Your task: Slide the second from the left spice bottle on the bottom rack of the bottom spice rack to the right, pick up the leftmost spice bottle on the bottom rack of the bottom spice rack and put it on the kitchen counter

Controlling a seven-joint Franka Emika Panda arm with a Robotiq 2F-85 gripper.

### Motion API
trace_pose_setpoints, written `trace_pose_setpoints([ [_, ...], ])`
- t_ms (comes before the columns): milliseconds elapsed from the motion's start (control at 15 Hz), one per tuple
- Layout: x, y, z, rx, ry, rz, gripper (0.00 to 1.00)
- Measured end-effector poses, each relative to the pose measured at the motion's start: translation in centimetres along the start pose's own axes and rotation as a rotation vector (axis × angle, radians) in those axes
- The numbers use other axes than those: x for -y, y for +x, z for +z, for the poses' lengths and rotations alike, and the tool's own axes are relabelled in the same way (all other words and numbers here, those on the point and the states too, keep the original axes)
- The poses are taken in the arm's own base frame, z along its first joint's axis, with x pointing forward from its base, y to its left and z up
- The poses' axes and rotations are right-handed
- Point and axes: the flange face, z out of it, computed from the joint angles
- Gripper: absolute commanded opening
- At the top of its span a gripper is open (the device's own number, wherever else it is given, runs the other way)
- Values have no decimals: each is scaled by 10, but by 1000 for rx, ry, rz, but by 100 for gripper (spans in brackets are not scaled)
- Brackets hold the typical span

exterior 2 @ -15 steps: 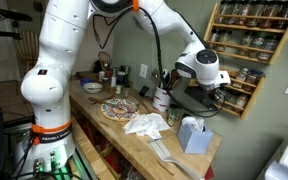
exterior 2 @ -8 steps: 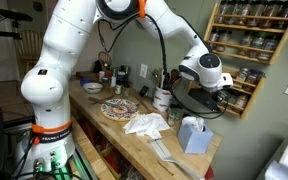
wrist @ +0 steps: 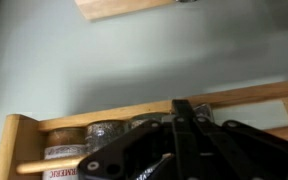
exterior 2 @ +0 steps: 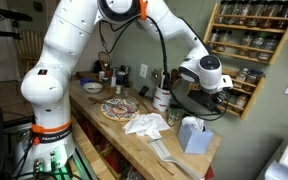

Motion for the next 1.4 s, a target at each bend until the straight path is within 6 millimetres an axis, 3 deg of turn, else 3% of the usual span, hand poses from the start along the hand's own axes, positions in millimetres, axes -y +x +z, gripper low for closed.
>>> trace_pose_setpoints([
  [400, -3, -20, -8, 113, 31, -63, 0],
  [467, 0, -24, -13, 143, 52, -81, 26],
  [600, 8, -26, -28, 201, 82, -120, 34],
  [933, 42, -15, -81, 365, 148, -186, 69],
  [1133, 69, 2, -114, 440, 174, -204, 93],
  [1200, 78, 9, -125, 456, 172, -204, 99],
  [1400, 101, 23, -155, 498, 144, -158, 100],
])
